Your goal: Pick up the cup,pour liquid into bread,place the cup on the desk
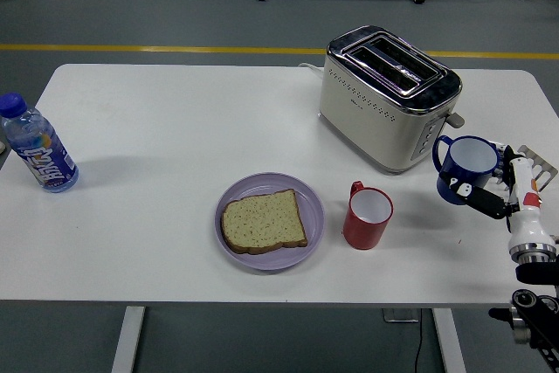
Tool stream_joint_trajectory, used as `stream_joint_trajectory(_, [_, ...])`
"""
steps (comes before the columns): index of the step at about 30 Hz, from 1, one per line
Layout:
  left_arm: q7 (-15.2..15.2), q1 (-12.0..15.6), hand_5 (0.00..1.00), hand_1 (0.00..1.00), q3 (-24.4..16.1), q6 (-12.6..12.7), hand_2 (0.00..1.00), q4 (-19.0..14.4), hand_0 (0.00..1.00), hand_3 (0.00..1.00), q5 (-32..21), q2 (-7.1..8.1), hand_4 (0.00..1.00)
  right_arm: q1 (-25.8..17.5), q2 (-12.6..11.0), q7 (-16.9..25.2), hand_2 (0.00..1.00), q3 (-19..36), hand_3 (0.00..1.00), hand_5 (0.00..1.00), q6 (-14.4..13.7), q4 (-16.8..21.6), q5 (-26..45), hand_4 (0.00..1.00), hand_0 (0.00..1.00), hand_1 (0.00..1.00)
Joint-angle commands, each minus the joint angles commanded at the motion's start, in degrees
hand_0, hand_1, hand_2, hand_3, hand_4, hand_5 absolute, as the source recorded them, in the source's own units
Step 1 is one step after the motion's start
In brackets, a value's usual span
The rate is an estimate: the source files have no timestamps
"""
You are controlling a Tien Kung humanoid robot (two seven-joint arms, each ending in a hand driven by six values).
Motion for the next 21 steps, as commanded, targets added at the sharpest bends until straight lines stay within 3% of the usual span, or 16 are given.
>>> stream_joint_trajectory(6, [-0.09,-0.12,0.998,0.682,0.20,0.02,0.690,0.01,0.681,0.541,-0.28,0.11,0.252,2.47,-1.39,-11.06,0.425,-2.56,0.432,0.056,0.00,7.74,-9.49,0.815,0.319,0.294])
stream_joint_trajectory(9, [-0.12,-0.17,0.998,0.682,0.26,0.04,0.690,0.01,0.681,0.541,-0.40,0.15,0.252,3.94,-1.93,-15.42,0.425,-4.00,0.432,0.056,0.00,9.82,-13.23,0.815,0.319,0.294])
stream_joint_trajectory(14, [-0.22,-0.29,0.998,0.682,0.45,0.04,0.690,0.00,0.681,0.541,-0.74,0.25,0.253,7.17,-2.43,-22.75,0.425,-7.28,0.432,0.053,0.41,12.40,-18.94,0.807,0.309,0.293])
stream_joint_trajectory(21, [-0.31,-0.31,0.998,0.681,0.60,0.11,0.691,0.00,0.681,0.543,-1.00,0.32,0.255,12.55,-0.70,-29.48,0.426,-12.50,0.432,0.051,1.04,13.05,-24.57,0.803,0.297,0.287])
